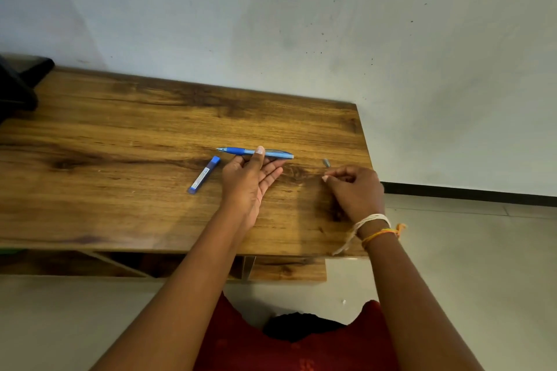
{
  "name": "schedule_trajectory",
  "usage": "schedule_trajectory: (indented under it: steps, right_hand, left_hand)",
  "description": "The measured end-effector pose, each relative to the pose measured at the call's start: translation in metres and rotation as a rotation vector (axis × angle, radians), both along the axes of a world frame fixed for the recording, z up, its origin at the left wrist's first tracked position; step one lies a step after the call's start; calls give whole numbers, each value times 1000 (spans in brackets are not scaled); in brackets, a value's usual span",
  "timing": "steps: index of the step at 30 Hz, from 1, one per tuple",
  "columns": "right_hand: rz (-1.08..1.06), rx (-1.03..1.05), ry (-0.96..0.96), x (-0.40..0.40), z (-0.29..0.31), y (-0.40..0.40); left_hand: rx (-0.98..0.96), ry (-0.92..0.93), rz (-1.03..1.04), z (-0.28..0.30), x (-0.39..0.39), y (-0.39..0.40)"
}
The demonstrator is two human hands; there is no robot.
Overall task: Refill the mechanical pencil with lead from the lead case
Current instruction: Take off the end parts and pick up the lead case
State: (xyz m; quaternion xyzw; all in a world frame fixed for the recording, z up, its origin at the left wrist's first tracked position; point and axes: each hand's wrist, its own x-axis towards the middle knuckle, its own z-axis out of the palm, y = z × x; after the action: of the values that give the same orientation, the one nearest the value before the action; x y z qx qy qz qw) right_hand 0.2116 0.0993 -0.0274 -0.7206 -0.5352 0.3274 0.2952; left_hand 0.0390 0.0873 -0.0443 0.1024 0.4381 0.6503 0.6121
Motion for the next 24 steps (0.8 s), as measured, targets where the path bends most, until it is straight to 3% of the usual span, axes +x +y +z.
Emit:
schedule_trajectory:
  steps: [8, 17, 24]
  right_hand:
    - [49, -27, -10, 15, 1, 4]
    - [-23, -150, 176, 33, 4, 11]
    - [-52, -124, 145, 31, -1, 10]
  left_hand:
    - [1, 84, 0, 0, 5, 1]
    - [1, 97, -20, -1, 6, 1]
    - [2, 102, -32, -2, 6, -1]
